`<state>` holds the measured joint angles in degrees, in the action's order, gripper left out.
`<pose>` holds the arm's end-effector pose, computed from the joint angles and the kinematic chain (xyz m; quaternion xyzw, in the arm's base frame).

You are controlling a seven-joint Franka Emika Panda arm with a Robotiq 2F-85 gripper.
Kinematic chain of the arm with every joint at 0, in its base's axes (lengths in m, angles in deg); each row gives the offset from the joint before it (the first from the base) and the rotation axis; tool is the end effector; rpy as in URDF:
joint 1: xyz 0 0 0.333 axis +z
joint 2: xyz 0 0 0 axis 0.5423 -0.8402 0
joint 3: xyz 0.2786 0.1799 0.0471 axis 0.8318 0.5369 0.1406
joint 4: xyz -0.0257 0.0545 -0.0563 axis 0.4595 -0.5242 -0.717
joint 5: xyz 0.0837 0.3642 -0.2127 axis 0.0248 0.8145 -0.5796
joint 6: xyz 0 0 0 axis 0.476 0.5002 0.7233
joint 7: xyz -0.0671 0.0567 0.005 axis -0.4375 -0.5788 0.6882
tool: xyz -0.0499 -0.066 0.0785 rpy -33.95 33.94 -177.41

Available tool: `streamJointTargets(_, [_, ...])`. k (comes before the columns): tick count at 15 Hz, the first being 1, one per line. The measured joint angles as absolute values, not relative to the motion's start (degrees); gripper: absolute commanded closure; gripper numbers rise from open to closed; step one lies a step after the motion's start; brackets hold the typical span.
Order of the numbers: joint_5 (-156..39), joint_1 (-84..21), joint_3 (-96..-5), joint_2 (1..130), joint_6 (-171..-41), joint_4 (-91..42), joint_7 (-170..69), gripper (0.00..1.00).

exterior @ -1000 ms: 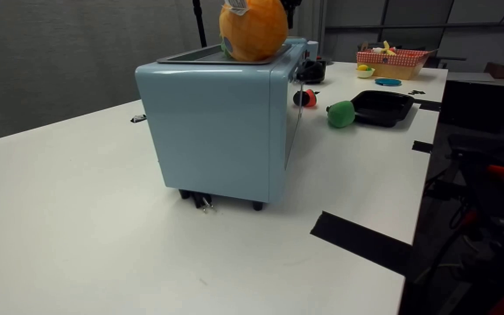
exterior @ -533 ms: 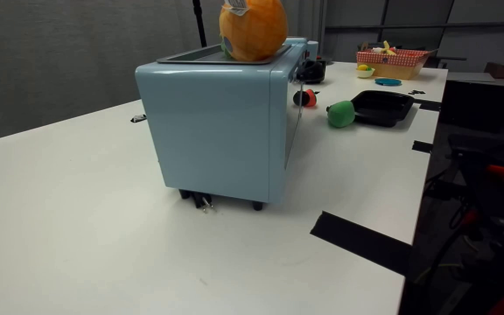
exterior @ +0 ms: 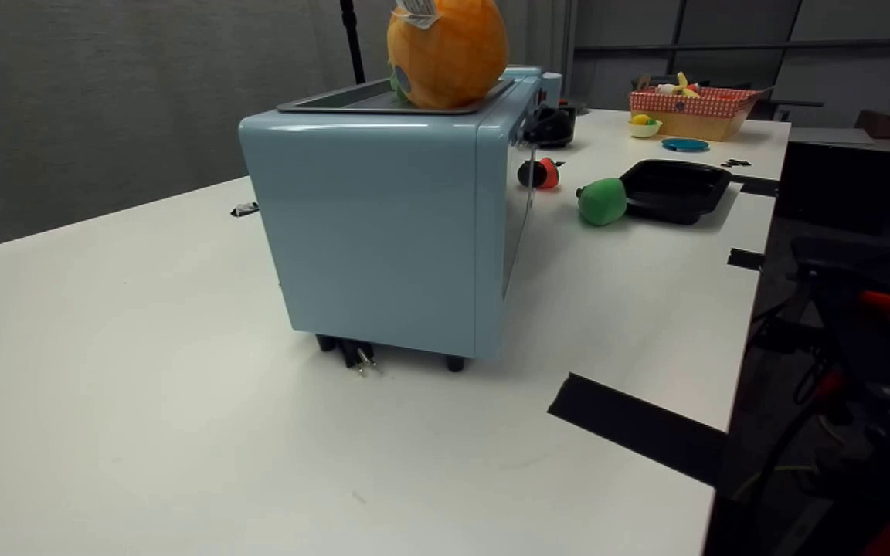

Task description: Push the button on the top of the breakfast maker

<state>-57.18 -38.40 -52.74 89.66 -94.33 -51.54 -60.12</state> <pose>0.5544 -0.1199 0.5008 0.9942 -0.0518 0.0927 0.0174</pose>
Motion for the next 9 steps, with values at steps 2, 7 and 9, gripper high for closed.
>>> streamJointTargets(2, [-56.8,-38.4,-52.9,90.6,-95.9,-52.7,-61.2,0.0])
streamJointTargets(7, [-56.2,-38.4,-53.1,92.1,-97.4,-54.3,-62.9,0.0])
streamJointTargets(9, [-56.2,-38.4,-53.2,92.5,-97.4,-54.6,-63.1,0.0])
